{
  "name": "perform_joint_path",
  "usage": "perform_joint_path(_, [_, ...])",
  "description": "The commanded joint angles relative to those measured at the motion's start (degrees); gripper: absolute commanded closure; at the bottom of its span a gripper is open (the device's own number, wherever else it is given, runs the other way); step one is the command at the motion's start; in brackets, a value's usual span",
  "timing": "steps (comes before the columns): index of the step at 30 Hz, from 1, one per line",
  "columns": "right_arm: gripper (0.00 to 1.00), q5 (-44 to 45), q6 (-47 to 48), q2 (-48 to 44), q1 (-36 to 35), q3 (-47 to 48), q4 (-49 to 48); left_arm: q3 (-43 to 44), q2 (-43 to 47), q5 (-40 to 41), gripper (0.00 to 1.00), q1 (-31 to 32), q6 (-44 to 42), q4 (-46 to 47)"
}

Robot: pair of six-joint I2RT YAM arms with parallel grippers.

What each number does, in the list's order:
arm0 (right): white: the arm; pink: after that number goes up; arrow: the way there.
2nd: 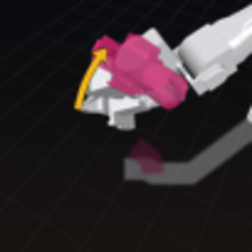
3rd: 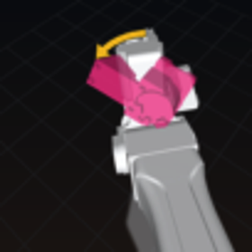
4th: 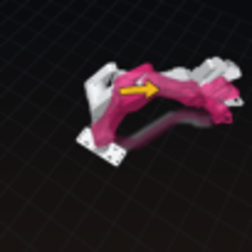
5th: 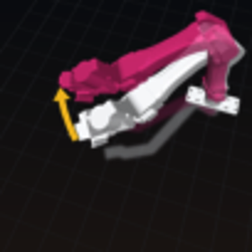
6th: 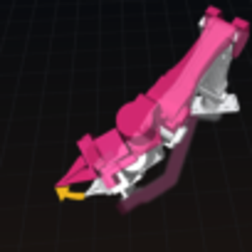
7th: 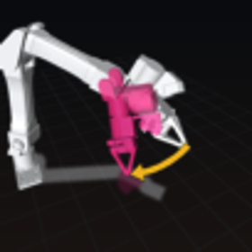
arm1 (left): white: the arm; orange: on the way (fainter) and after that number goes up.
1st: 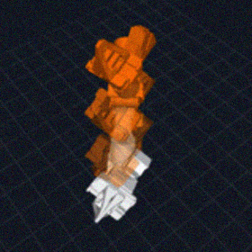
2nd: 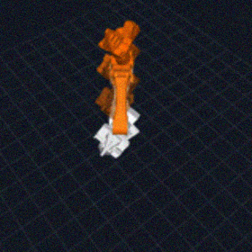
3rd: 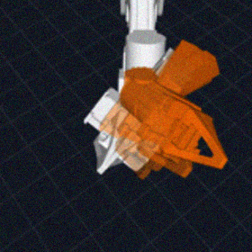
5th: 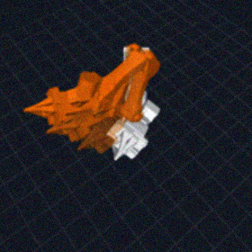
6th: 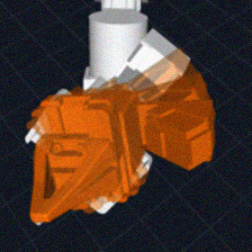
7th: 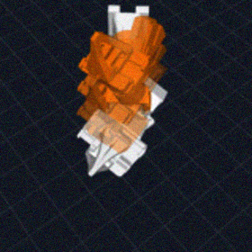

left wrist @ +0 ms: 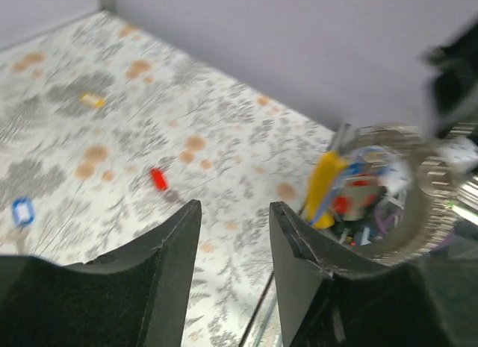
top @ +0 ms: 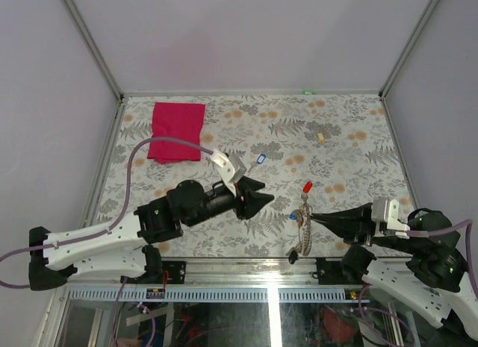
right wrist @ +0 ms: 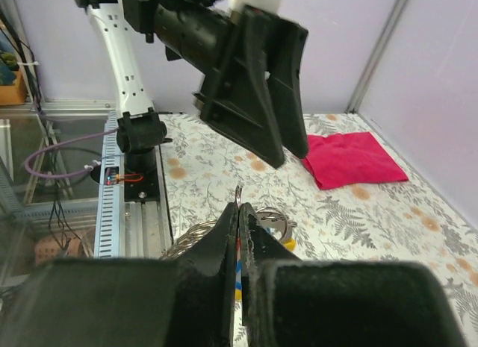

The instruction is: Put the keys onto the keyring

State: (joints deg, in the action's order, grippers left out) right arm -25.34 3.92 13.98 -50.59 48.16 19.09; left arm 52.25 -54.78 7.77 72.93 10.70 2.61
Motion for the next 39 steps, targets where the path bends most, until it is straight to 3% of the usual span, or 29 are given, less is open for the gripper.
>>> perform_joint_path(1, [1.0,5.31,2.42,-0.74,0.11,3.78,2.26,-2.67,-1.68,-2.03,0.56,-7.44,8.55,1.64])
perform_joint_path(5, [1.0,8.29,2.51,-0.95,0.05,3.96,3.47,-1.76,-7.5,-3.91,0.51,-12.63,13.01,0.17])
perform_joint_path(12, [1.0,12.71,1.41,0.6,0.04,7.0,6.73,2.84,-21.97,-3.15,0.37,-15.28,17.26,-0.58])
perform_joint_path(20, [1.0,18.29,0.56,2.02,0.04,11.89,11.69,14.34,-43.15,-3.31,0.36,-16.91,19.18,-2.59])
perform_joint_path(25, [1.0,22.74,-1.47,3.82,0.06,15.94,15.6,26.81,-55.34,-2.23,0.36,-17.16,21.14,-8.7])
perform_joint_path(30, [1.0,27.07,-3.02,5.25,0.02,19.58,19.36,33.4,-62.19,-0.95,0.36,-17.12,23.69,-11.29])
perform_joint_path(39, [1.0,28.62,-2.46,5.34,0.03,21.04,20.32,45.1,-71.84,-2.95,0.42,-16.09,19.26,-19.52])
